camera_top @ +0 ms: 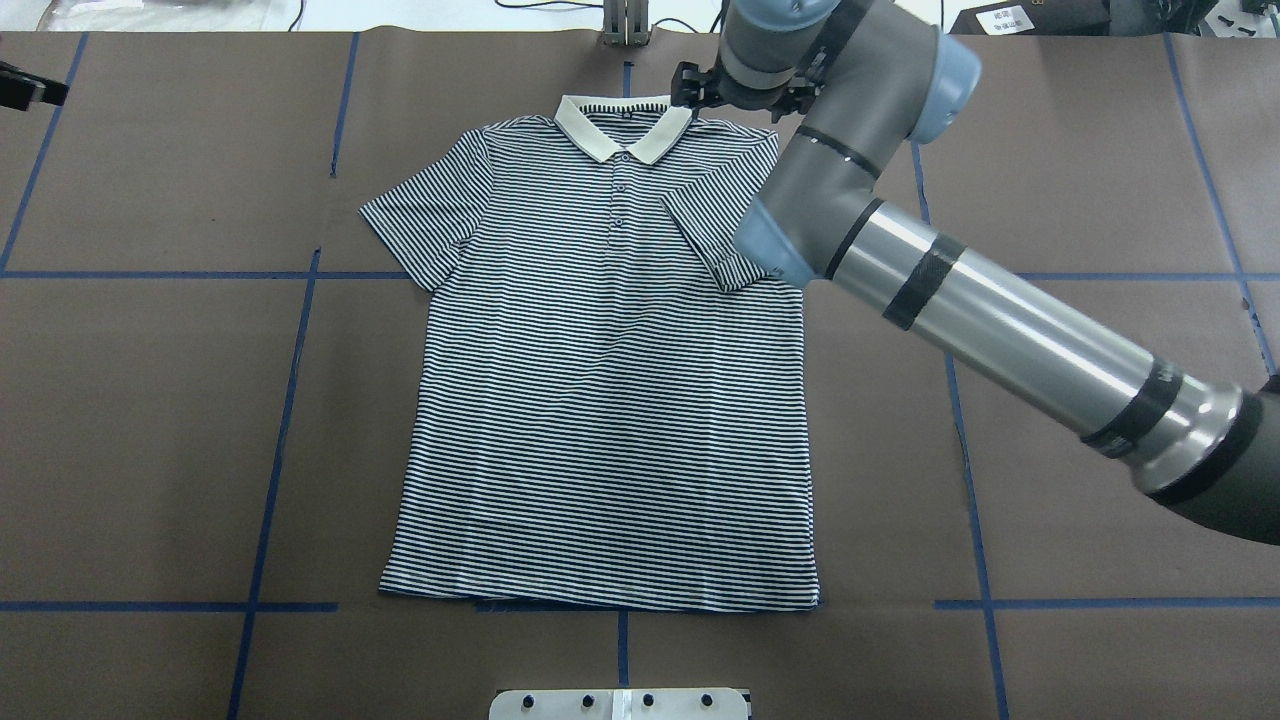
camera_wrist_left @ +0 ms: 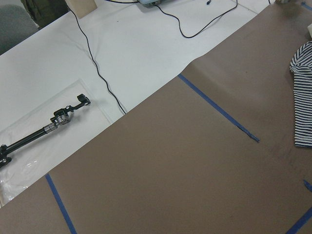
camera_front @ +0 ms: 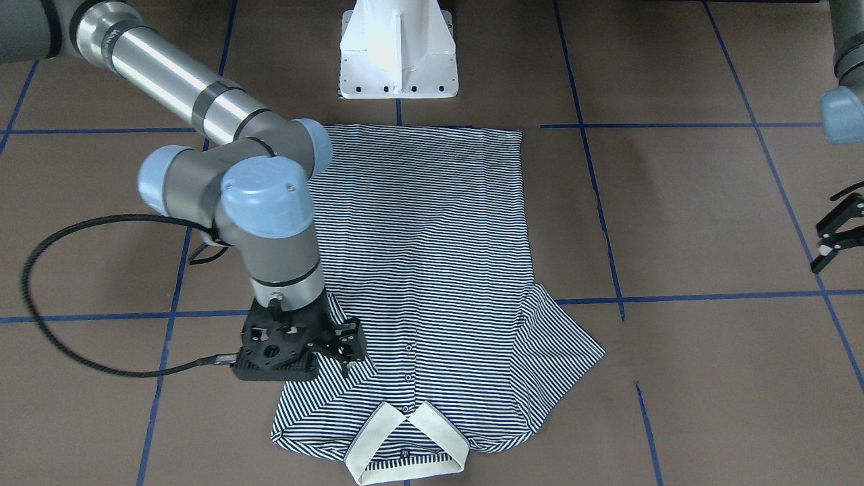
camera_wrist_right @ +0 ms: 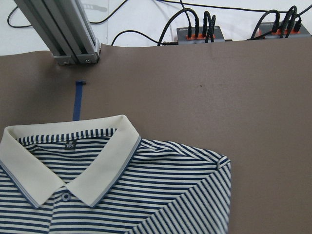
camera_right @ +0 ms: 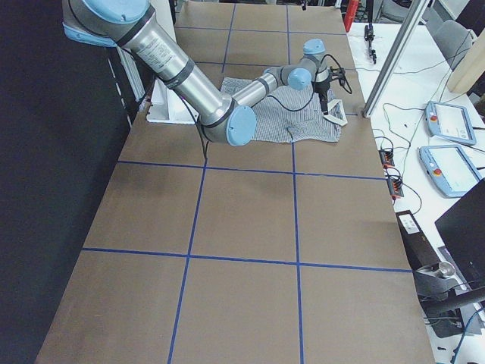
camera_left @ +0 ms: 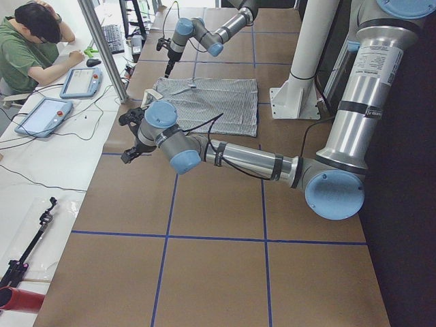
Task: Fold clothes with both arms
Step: 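Raise the right gripper away while the left gripper approaches the other sleeve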
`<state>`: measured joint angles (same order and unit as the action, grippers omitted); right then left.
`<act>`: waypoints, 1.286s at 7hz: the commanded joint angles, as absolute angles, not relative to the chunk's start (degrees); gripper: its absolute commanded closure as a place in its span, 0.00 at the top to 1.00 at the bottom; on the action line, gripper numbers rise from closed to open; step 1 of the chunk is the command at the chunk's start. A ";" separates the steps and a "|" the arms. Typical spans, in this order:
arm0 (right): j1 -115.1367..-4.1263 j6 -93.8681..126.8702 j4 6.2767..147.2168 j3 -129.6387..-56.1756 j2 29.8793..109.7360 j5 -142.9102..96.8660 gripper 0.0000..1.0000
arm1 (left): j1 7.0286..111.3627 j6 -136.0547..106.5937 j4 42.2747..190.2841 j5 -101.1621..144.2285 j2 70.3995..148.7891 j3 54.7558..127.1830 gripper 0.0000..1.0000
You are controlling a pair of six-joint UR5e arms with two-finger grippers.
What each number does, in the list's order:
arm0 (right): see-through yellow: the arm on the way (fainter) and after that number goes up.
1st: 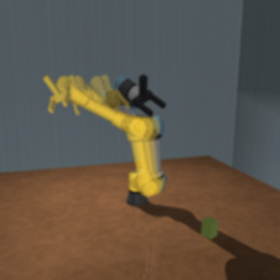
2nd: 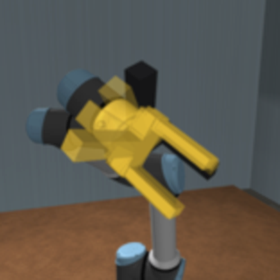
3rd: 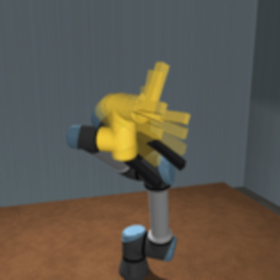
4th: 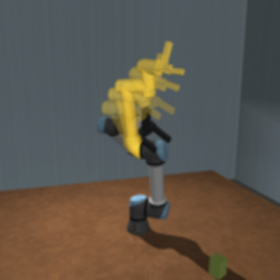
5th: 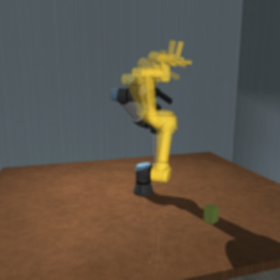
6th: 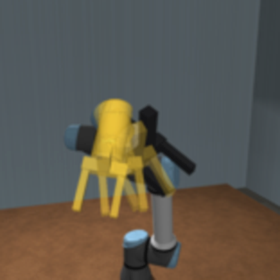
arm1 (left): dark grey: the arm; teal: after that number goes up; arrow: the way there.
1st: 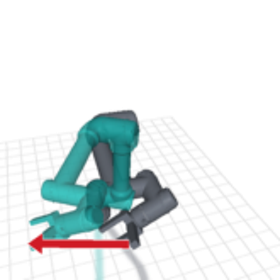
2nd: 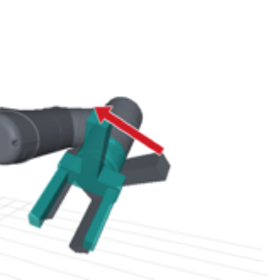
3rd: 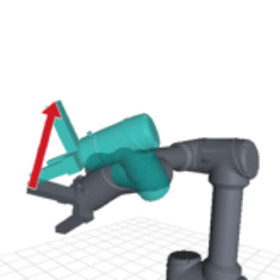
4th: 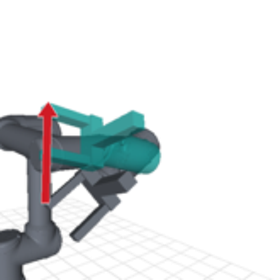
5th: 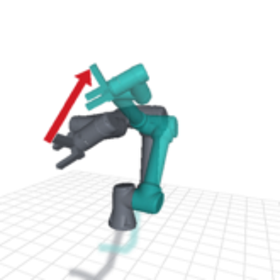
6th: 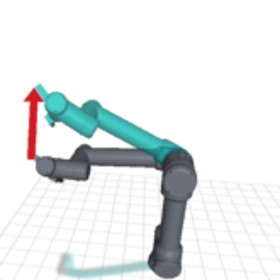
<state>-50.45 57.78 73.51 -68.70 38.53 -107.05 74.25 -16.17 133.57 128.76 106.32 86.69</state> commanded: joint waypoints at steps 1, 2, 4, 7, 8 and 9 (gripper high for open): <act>-60.86 44.63 73.13 -77.56 49.42 -119.58 1.00 | 64.30 -38.22 133.68 118.02 110.73 85.61 0.98; -64.48 38.73 72.86 -79.17 53.66 -123.36 1.00 | 60.16 -46.06 133.59 112.73 113.09 84.30 0.85; -66.36 36.56 72.69 -81.02 57.82 -123.84 1.00 | 52.86 -56.21 133.16 104.11 115.91 82.46 0.71; -66.36 37.00 72.69 -81.56 58.36 -123.84 1.00 | 48.35 -57.74 133.86 96.09 119.25 75.17 0.69; -66.36 37.00 72.69 -81.74 58.45 -123.84 1.00 | 47.99 -57.83 134.29 96.06 120.75 72.36 0.68; -66.36 37.09 72.69 -81.74 58.53 -123.84 1.00 | 46.94 -57.83 135.43 95.89 121.11 71.12 0.67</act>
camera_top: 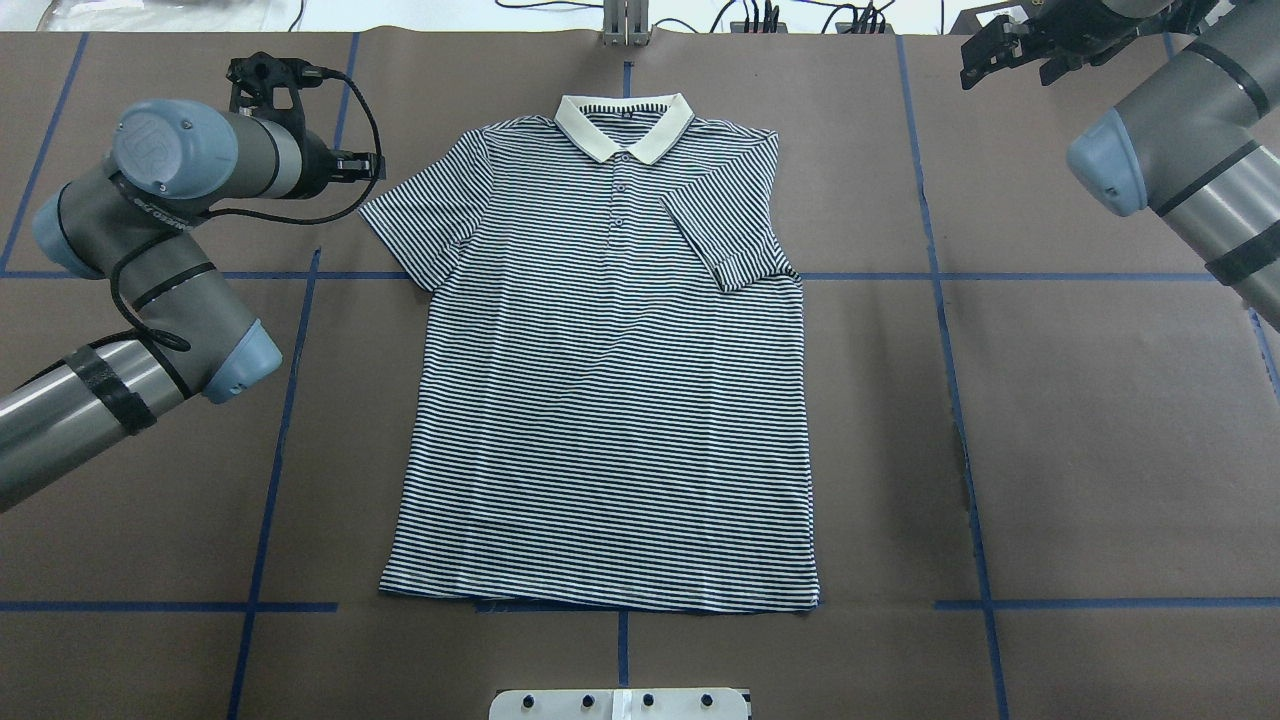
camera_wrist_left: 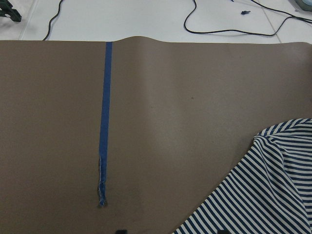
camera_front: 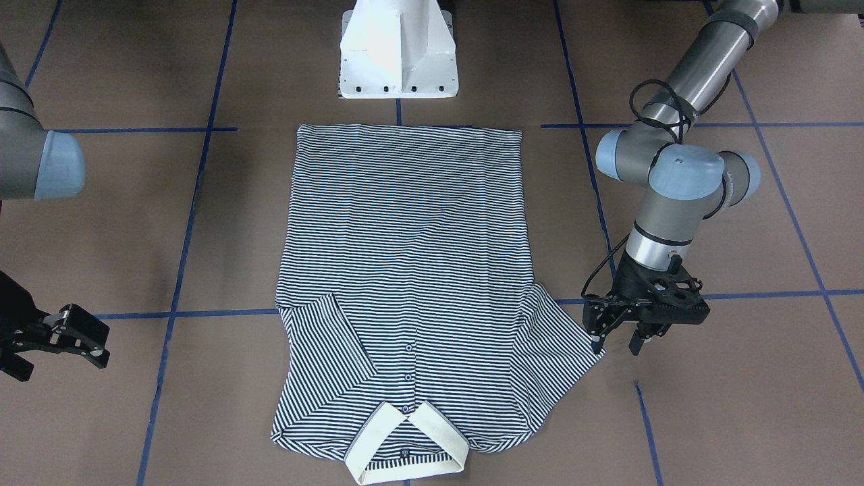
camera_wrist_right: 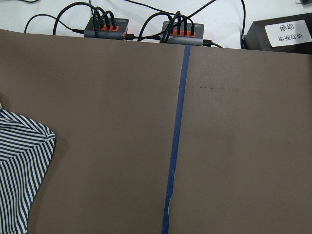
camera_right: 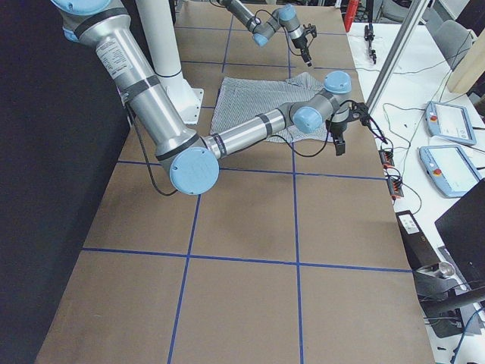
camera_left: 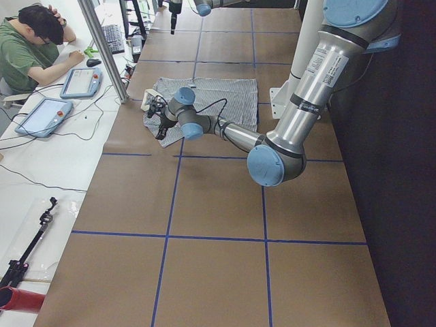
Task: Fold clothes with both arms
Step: 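Raise the right gripper away while the left gripper approaches the other sleeve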
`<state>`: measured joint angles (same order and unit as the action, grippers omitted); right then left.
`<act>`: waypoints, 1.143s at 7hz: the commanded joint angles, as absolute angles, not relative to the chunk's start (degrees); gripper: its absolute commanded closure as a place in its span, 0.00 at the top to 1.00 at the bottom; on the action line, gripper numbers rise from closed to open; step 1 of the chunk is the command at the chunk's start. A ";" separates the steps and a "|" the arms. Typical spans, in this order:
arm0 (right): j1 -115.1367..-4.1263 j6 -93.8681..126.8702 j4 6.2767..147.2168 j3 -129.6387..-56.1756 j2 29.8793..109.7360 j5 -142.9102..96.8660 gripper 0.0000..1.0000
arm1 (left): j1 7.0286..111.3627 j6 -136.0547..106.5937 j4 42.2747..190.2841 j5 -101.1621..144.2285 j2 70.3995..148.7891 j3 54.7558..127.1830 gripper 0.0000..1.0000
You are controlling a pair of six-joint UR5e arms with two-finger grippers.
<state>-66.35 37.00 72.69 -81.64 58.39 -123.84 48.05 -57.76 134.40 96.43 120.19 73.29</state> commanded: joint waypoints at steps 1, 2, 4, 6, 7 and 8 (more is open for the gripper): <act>-66.36 37.09 72.69 -81.74 58.71 -123.84 1.00 | 46.41 -57.92 139.01 94.41 121.20 68.49 0.65; -66.36 37.09 72.69 -81.74 58.80 -123.84 1.00 | 46.32 -57.92 141.04 94.13 121.29 66.55 0.64; -66.36 37.18 72.69 -81.74 58.80 -123.84 1.00 | 46.14 -57.92 141.15 94.13 121.46 66.19 0.61; -66.36 37.00 72.69 -81.74 59.15 -123.66 1.00 | 45.70 -57.92 141.15 94.13 121.38 66.01 0.60; -66.36 36.83 72.69 -81.65 59.24 -123.66 1.00 | 45.36 -57.92 141.15 94.13 121.38 66.01 0.60; -66.36 36.83 72.69 -81.65 59.33 -123.66 1.00 | 45.09 -57.92 141.15 94.13 121.38 66.01 0.59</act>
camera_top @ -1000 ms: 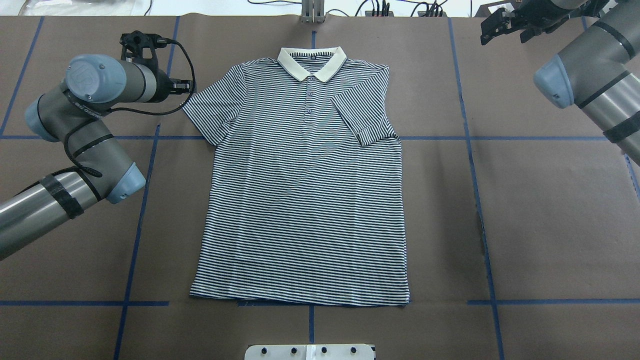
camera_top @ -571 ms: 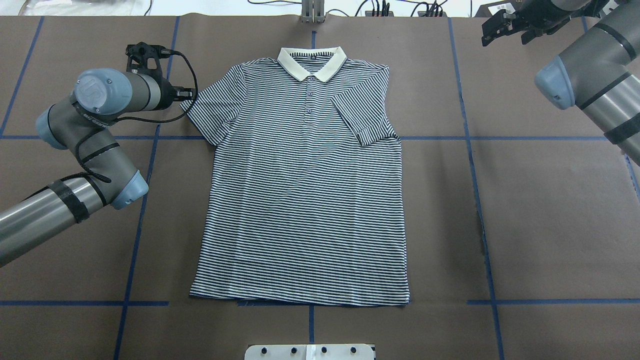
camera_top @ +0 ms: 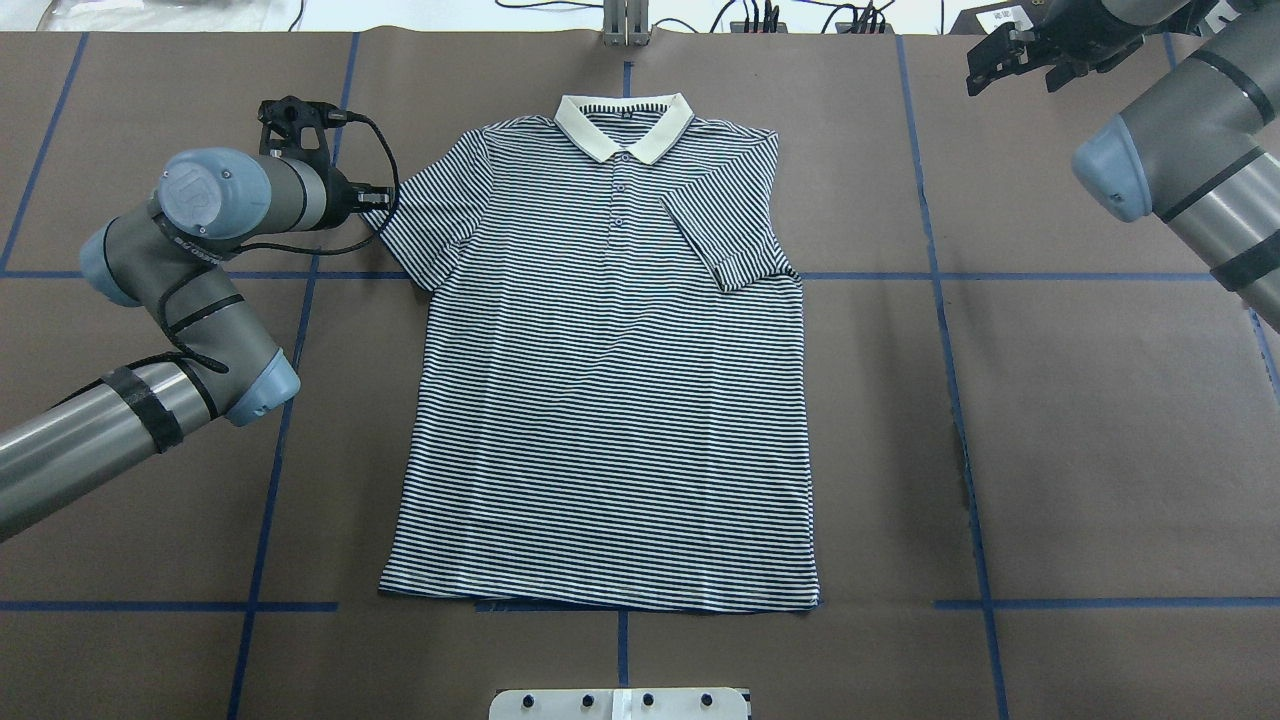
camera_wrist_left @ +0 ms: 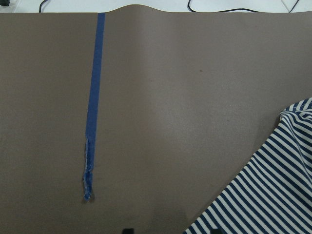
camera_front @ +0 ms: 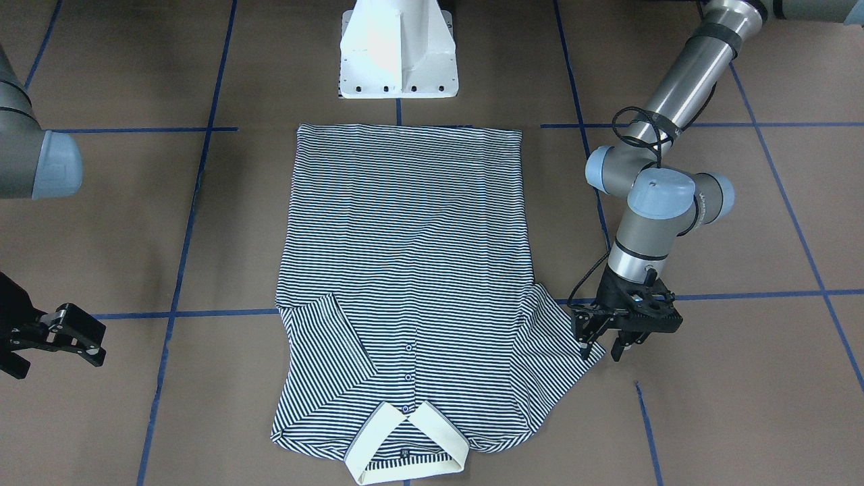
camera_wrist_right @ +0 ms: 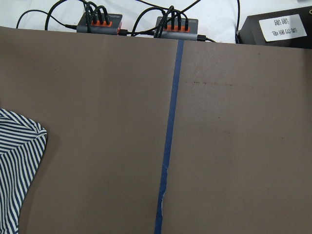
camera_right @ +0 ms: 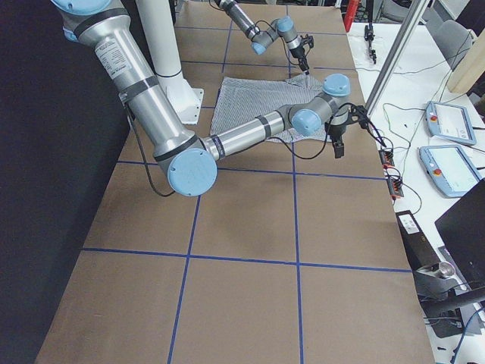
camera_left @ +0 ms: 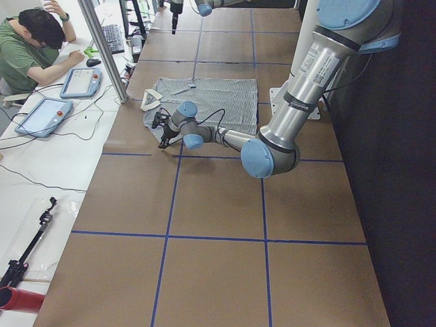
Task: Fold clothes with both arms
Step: 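Raise the right gripper away while the left gripper approaches the other sleeve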
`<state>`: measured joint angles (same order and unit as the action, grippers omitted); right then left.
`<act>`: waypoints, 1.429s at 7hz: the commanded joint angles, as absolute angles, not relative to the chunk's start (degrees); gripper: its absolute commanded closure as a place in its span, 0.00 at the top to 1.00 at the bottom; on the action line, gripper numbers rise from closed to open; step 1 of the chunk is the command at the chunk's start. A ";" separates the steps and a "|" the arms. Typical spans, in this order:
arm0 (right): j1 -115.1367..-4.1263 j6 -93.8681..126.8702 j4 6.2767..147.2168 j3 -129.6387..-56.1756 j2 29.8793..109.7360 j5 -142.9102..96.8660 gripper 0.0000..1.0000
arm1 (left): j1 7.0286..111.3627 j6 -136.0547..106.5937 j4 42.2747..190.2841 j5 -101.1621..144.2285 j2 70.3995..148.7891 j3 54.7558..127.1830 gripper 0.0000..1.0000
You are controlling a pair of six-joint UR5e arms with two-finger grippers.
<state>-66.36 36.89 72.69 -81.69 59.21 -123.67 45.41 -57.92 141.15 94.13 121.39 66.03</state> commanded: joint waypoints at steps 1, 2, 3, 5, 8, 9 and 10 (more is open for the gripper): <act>-66.36 36.83 72.69 -81.65 59.33 -123.66 1.00 | 45.09 -57.92 141.15 94.13 121.29 66.01 0.58; -66.36 36.83 72.69 -81.65 59.33 -123.66 1.00 | 44.83 -57.92 141.15 94.13 121.29 66.01 0.52; -66.36 36.83 72.69 -81.56 59.33 -123.66 1.00 | 44.82 -57.92 141.24 94.13 121.29 66.01 0.35; -66.27 36.83 72.69 -81.65 59.41 -123.66 1.00 | 44.65 -57.75 141.33 94.13 121.29 66.27 0.00; -66.36 37.09 72.69 -81.65 59.50 -123.66 1.00 | 44.47 -58.01 139.40 94.57 123.03 69.69 0.00; -66.36 37.26 72.69 -81.65 59.50 -123.66 1.00 | 44.04 -58.27 134.09 94.57 126.27 70.92 0.00; -66.27 37.35 72.69 -81.74 59.50 -123.66 1.00 | 42.82 -63.32 128.73 94.57 128.47 72.41 0.00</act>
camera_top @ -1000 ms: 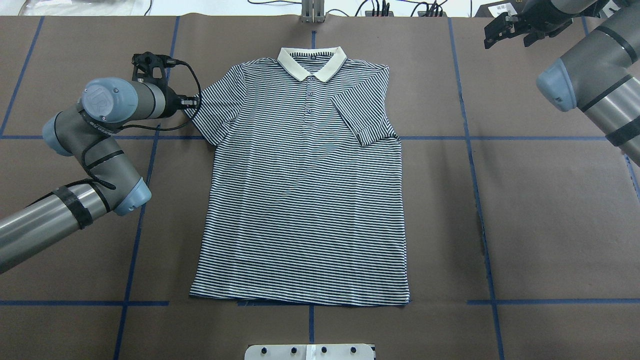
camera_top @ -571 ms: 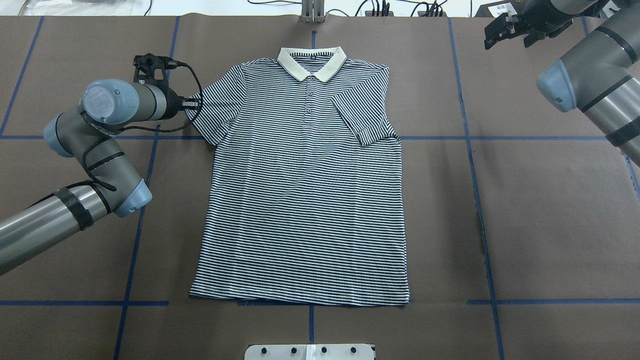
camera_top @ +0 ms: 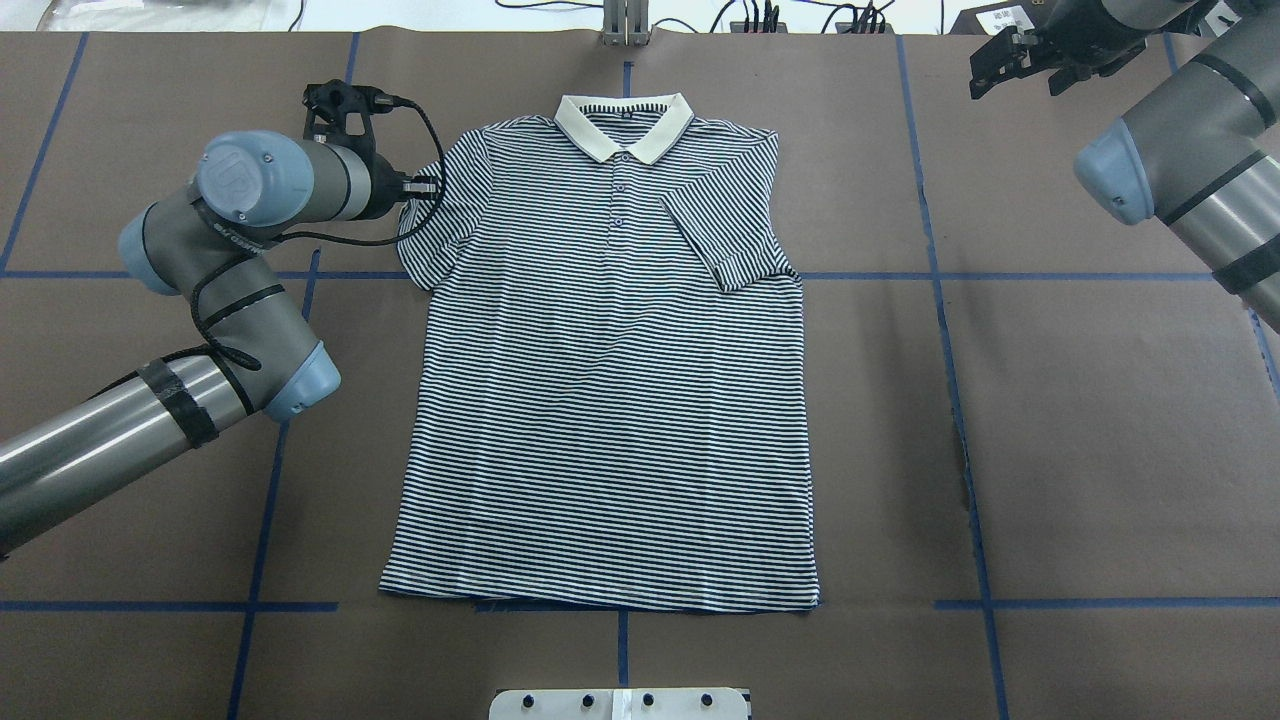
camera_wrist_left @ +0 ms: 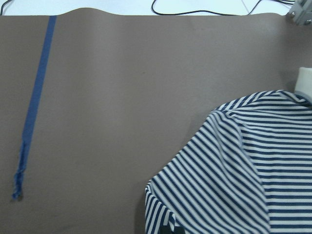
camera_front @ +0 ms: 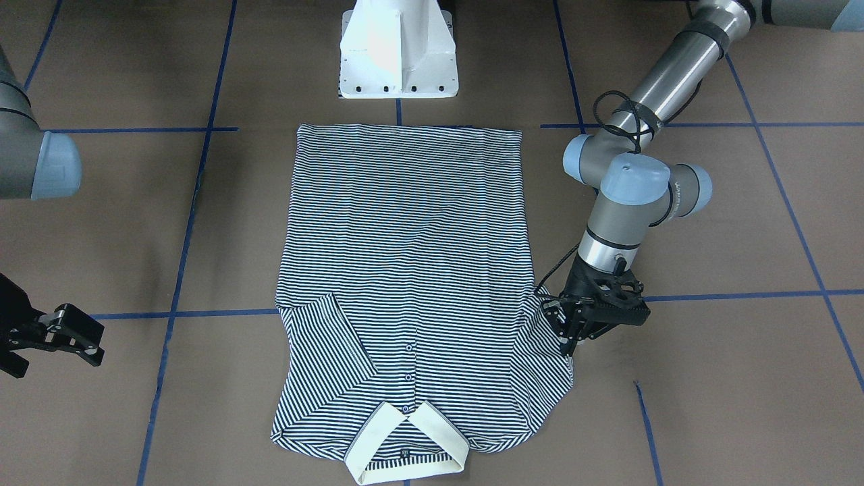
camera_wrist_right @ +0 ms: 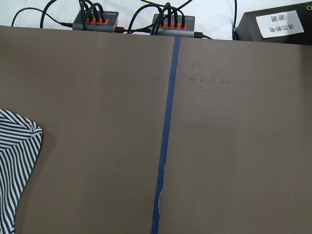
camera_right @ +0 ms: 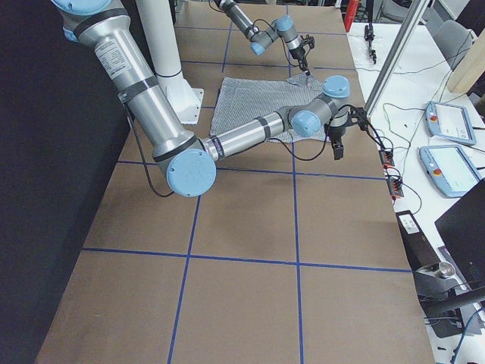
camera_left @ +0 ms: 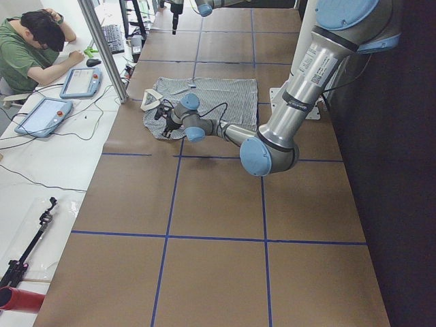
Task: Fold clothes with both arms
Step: 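Fold the sleeve nearest the left gripper inward onto the shirt body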
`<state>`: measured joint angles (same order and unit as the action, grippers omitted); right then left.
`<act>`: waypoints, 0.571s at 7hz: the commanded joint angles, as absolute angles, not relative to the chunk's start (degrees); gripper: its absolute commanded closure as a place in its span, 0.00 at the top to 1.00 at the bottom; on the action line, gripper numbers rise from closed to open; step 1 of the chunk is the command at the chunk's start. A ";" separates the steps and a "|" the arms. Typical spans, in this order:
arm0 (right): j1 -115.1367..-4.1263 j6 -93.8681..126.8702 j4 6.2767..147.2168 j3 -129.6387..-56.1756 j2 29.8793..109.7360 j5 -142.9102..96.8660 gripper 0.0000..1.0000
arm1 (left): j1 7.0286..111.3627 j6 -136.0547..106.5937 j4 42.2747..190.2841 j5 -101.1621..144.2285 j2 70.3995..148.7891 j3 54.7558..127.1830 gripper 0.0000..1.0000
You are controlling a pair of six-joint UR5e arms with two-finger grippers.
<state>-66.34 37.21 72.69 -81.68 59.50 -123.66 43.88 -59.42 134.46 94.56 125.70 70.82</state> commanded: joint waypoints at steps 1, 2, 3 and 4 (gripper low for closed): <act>-66.27 37.35 72.69 -81.65 59.50 -123.58 1.00 | 41.58 -64.50 118.93 94.40 134.76 72.07 0.00; -66.27 37.35 72.69 -81.56 59.50 -123.49 1.00 | 40.53 -64.60 114.91 94.22 137.52 72.07 0.00; -66.18 37.35 72.69 -81.56 59.41 -123.49 1.00 | 40.34 -64.60 114.87 94.22 137.81 71.46 0.00; -66.09 37.35 72.69 -81.56 59.41 -123.49 1.00 | 40.34 -64.60 114.96 94.22 138.68 70.06 0.00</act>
<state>-66.18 37.35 72.69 -81.58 59.44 -123.50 40.54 -64.52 115.61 94.24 137.50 71.27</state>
